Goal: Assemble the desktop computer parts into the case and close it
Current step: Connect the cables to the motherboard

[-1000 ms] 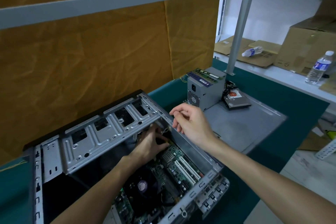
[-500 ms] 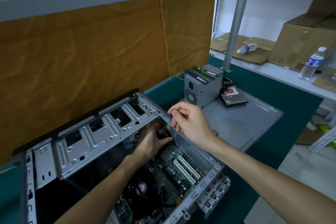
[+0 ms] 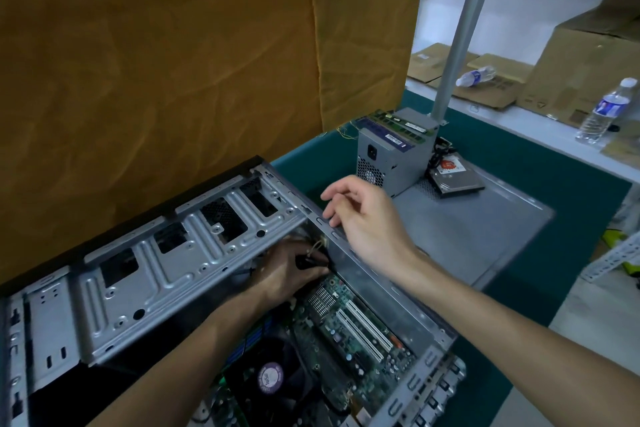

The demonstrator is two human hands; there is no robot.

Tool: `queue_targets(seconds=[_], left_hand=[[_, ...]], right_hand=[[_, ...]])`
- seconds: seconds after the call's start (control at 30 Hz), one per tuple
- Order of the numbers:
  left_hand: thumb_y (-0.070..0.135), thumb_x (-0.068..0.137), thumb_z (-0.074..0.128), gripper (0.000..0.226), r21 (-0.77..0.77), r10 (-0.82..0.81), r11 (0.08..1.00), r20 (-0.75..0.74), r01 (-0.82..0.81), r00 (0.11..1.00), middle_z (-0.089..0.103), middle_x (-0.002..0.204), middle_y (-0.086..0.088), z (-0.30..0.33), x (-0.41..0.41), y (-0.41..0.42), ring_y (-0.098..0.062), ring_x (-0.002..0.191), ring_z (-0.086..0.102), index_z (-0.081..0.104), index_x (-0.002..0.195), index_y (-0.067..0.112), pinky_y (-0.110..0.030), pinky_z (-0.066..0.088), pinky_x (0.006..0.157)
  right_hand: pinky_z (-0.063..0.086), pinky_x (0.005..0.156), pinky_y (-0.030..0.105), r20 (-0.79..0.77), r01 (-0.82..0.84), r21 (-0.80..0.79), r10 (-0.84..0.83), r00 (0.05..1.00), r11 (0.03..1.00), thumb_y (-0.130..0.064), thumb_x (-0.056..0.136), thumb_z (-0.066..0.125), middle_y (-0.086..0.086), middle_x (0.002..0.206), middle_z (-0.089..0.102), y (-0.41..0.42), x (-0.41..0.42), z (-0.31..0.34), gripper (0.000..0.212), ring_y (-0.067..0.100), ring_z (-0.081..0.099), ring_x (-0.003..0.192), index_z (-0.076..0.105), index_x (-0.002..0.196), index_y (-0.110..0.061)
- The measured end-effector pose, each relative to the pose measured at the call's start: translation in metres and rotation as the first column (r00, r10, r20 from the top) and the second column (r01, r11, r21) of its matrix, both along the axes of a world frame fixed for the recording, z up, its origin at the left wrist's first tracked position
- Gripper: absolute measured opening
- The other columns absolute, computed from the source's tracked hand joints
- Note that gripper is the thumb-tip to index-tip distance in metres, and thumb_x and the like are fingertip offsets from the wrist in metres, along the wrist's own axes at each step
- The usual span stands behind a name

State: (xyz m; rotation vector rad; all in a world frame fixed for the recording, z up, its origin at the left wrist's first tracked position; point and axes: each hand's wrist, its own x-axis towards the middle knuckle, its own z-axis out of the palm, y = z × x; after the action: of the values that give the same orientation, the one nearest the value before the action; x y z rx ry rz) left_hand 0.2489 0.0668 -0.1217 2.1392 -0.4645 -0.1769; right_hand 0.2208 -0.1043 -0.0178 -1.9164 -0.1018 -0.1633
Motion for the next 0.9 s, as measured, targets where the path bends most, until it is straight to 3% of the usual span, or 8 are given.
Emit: queue_targets(seconds=[0.1, 0.2, 0.3, 0.37, 0.43, 0.57, 0.73, 0.9], left_hand=[[0.014, 0.079, 0.086, 0.012, -0.036, 0.038, 0.999, 0.028, -0.037, 0.999, 0.066, 0.079, 0.024, -0.005, -0.003, 0.000, 0.025, 0.087, 0.055, 0.077, 0.080, 0.022, 0.002, 0.038, 0.074], [0.019, 0.078, 0.087, 0.011, -0.078, 0.058, 0.995, 0.043, -0.054, 0.997, 0.061, 0.091, 0.044, -0.010, -0.007, -0.001, 0.020, 0.090, 0.055, 0.076, 0.077, 0.019, 0.000, 0.039, 0.076], [0.026, 0.078, 0.087, 0.016, -0.067, 0.076, 0.995, 0.054, -0.073, 0.996, 0.059, 0.093, 0.044, -0.011, -0.006, -0.002, 0.017, 0.091, 0.056, 0.073, 0.073, 0.032, -0.002, 0.039, 0.075], [0.026, 0.078, 0.088, 0.026, -0.050, 0.073, 0.996, 0.069, -0.070, 0.995, 0.059, 0.095, 0.045, -0.011, -0.007, -0.003, 0.018, 0.092, 0.055, 0.067, 0.071, 0.040, -0.001, 0.038, 0.076], [0.025, 0.078, 0.088, 0.028, -0.060, 0.082, 0.995, 0.078, -0.077, 0.994, 0.060, 0.093, 0.043, -0.012, -0.009, -0.004, 0.017, 0.092, 0.055, 0.066, 0.071, 0.042, 0.000, 0.037, 0.076], [0.018, 0.078, 0.087, 0.025, -0.097, 0.096, 0.991, 0.053, -0.090, 0.994, 0.064, 0.086, 0.036, -0.012, -0.007, -0.006, 0.011, 0.088, 0.058, 0.070, 0.074, 0.036, -0.003, 0.039, 0.075], [0.005, 0.077, 0.086, 0.009, -0.140, 0.099, 0.986, 0.020, -0.095, 0.995, 0.066, 0.076, 0.031, -0.009, -0.007, -0.010, 0.014, 0.081, 0.059, 0.077, 0.079, 0.006, -0.003, 0.041, 0.072], [0.012, 0.079, 0.086, 0.022, -0.127, 0.135, 0.983, -0.004, -0.134, 0.991, 0.068, 0.078, 0.030, -0.007, -0.008, -0.012, 0.009, 0.079, 0.061, 0.073, 0.072, 0.029, -0.012, 0.047, 0.076]], right_hand=[[0.054, 0.074, 0.037, -0.051, 0.032, 0.011, -0.032, 0.998, 0.999, -0.005, 0.102, 0.047, -0.007, 0.087, 0.070, -0.005, 0.002, -0.005, 0.030, 0.017, 0.065, 0.077, 0.066, 0.094, -0.027], [0.049, 0.066, 0.019, -0.129, -0.014, -0.089, 0.003, 0.992, 0.996, -0.019, 0.107, 0.045, 0.002, 0.095, 0.069, -0.005, 0.005, -0.010, 0.024, 0.017, 0.060, 0.078, 0.063, 0.098, -0.033], [0.038, 0.058, 0.006, -0.185, -0.053, -0.147, 0.026, 0.982, 0.988, -0.030, 0.108, 0.042, 0.001, 0.097, 0.068, -0.006, 0.007, -0.014, 0.021, -0.003, 0.055, 0.069, 0.062, 0.101, -0.034], [0.040, 0.060, 0.009, -0.209, -0.071, -0.152, 0.038, 0.977, 0.986, -0.033, 0.108, 0.042, -0.004, 0.096, 0.067, -0.006, 0.006, -0.016, 0.020, -0.011, 0.056, 0.074, 0.061, 0.102, -0.034], [0.043, 0.066, 0.018, -0.212, -0.072, -0.164, 0.036, 0.977, 0.984, -0.034, 0.108, 0.042, -0.006, 0.095, 0.067, -0.006, 0.006, -0.017, 0.019, -0.004, 0.057, 0.083, 0.060, 0.102, -0.035], [0.039, 0.062, 0.013, -0.188, -0.077, -0.213, 0.037, 0.981, 0.974, -0.034, 0.108, 0.040, -0.010, 0.093, 0.065, -0.006, 0.005, -0.016, 0.020, -0.004, 0.054, 0.085, 0.059, 0.103, -0.036], [0.038, 0.059, 0.011, -0.183, -0.086, -0.237, 0.042, 0.982, 0.968, -0.032, 0.109, 0.038, -0.009, 0.088, 0.062, -0.006, 0.004, -0.013, 0.021, -0.004, 0.055, 0.075, 0.059, 0.108, -0.032], [0.038, 0.061, 0.008, -0.196, -0.080, -0.215, 0.038, 0.980, 0.973, -0.029, 0.109, 0.041, -0.007, 0.096, 0.065, -0.006, 0.004, -0.010, 0.020, 0.001, 0.056, 0.079, 0.061, 0.110, -0.030]])
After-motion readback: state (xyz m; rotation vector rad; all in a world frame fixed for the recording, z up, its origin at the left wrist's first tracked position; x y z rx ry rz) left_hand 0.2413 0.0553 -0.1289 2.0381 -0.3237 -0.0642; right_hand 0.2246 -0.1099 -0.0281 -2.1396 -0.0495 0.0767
